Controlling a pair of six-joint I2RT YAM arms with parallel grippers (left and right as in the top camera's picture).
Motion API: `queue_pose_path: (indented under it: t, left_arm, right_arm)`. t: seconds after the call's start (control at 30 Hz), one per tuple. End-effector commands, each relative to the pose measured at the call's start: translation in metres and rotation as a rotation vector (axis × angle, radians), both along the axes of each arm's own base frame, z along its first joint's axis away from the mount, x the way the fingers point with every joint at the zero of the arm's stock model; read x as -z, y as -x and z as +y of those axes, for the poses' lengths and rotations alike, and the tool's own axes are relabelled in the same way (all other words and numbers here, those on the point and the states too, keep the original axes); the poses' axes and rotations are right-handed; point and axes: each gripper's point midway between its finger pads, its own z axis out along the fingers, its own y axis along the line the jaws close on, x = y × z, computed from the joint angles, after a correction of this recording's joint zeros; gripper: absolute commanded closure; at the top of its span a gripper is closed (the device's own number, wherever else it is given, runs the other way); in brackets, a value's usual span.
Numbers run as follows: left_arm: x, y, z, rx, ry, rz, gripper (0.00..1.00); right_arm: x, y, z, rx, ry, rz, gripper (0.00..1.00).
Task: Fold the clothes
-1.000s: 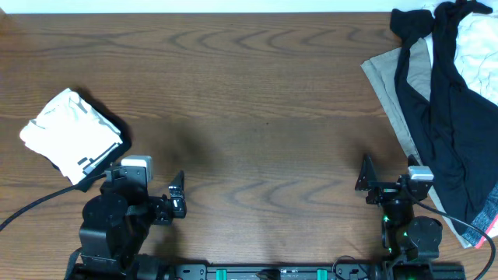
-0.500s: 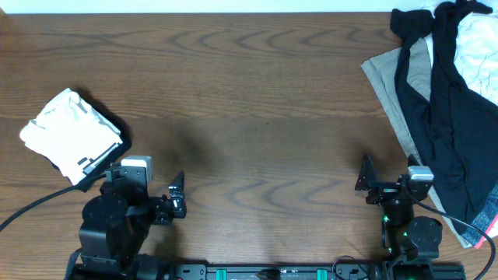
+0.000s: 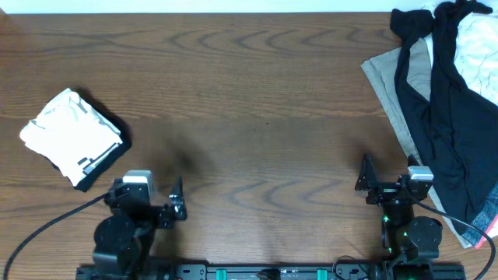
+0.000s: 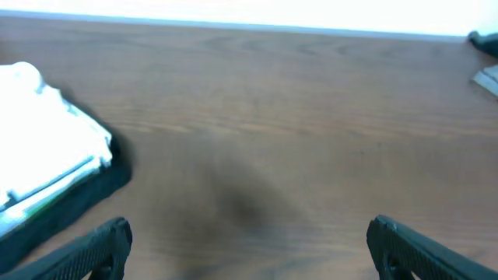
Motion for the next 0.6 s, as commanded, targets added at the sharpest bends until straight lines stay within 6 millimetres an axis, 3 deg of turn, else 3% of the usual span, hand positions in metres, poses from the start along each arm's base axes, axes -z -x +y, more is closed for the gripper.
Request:
queue_pose_path:
  t: [0.0,0.17,0.37,0.57]
  left_arm:
    - [0.004,-0.013,0.001,-0.013,-0.005,-0.113,0.02]
    - [-0.007,-0.033,-0.001,-0.013,-0.020,-0.332,0.02]
    - [-0.014,-0.044,-0.003,0.001,-0.150,-0.529,0.02]
    - [-0.006,-0.046,0.007,-0.041,-0.251,-0.504,0.02]
  right_arm:
    - [0.002,0.000,-0.001,-0.001,0.014,0.001,0.01]
    - [0.002,0.000,-0.001,-0.001,0.014,0.001,0.01]
    - [0.002,0.000,-0.001,-0.001,0.014,0.001,0.01]
    - [0.002,0.000,-0.001,-0.001,0.014,0.001,0.01]
